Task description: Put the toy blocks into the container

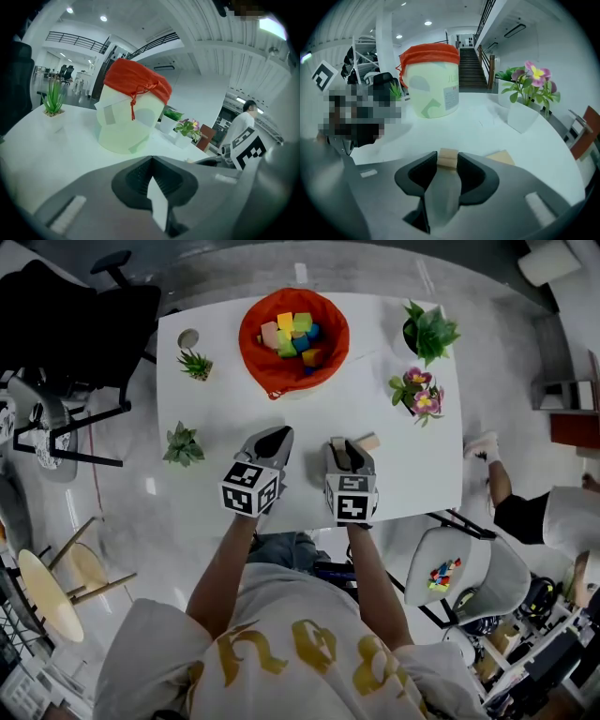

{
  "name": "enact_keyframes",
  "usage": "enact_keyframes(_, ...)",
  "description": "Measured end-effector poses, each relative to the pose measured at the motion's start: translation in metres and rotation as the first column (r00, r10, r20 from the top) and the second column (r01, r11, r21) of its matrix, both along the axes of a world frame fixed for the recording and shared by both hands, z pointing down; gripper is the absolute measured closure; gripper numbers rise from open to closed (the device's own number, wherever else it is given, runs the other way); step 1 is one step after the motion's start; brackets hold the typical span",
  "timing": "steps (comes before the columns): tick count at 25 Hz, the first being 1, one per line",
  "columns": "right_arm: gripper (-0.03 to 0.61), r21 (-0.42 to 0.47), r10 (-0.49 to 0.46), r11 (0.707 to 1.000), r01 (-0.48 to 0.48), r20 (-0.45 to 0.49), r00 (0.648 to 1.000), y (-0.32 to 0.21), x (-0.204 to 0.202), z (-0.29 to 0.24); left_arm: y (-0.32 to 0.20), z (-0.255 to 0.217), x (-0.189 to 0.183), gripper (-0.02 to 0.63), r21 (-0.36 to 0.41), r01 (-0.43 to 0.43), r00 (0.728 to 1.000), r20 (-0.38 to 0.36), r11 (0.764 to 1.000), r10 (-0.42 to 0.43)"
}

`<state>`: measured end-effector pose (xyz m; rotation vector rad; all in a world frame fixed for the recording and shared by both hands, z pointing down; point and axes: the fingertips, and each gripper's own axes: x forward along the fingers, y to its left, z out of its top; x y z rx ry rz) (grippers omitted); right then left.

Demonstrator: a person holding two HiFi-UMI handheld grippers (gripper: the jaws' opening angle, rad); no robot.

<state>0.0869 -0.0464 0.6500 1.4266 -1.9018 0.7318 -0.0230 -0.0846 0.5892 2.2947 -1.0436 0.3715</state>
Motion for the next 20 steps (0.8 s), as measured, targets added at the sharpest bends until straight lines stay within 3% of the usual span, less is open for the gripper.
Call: enact_keyframes(20, 0.417, 0.04, 0.006, 0.999, -0.007, 0.01, 1.0, 0.0, 0.005, -0.021, 0.004, -0.015, -0.002, 0.614, 0.012, 0.028, 0.999, -0.035, 1.0, -0.027)
